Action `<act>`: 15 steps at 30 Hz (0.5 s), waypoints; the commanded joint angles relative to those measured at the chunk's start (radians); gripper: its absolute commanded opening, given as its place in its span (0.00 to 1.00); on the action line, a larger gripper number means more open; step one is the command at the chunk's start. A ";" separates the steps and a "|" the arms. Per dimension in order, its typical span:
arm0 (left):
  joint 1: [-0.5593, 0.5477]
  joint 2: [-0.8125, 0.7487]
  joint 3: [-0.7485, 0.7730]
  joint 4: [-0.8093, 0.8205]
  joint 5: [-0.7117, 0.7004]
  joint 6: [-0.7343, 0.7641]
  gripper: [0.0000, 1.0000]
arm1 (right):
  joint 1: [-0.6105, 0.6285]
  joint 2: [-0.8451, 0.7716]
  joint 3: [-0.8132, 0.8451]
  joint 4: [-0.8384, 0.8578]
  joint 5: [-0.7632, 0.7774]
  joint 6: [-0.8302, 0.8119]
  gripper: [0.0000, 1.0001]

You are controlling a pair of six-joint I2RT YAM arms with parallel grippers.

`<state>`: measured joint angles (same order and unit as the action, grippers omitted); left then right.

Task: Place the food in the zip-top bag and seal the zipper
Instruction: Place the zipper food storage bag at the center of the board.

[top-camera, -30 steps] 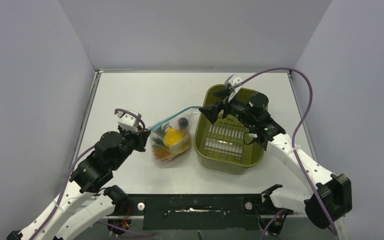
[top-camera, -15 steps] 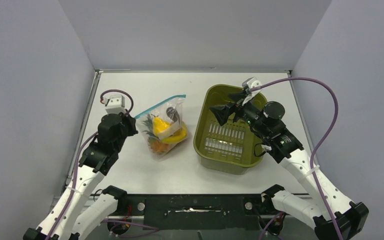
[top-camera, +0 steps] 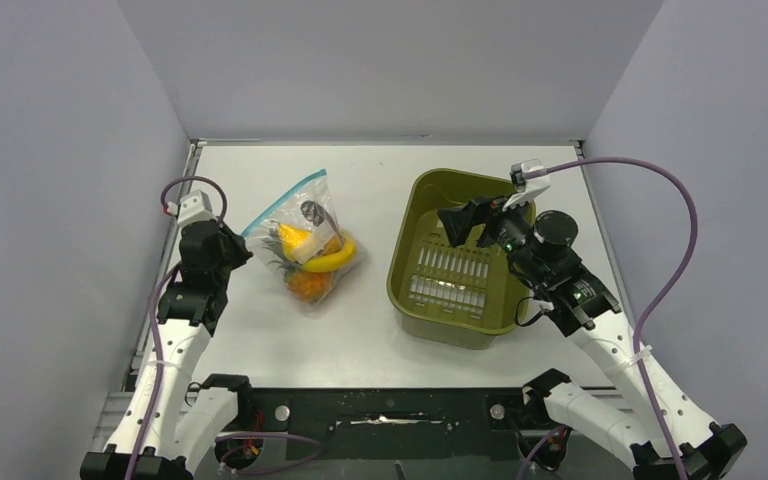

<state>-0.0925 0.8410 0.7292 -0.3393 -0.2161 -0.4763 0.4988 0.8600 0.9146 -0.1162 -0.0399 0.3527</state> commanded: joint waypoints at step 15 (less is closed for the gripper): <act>0.032 -0.015 0.042 0.045 -0.061 0.050 0.65 | -0.002 -0.034 0.000 -0.134 0.152 0.193 0.98</act>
<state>-0.0635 0.8513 0.7166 -0.3405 -0.3046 -0.4694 0.4988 0.8577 0.9142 -0.2447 0.0471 0.5056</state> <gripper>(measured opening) 0.541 0.976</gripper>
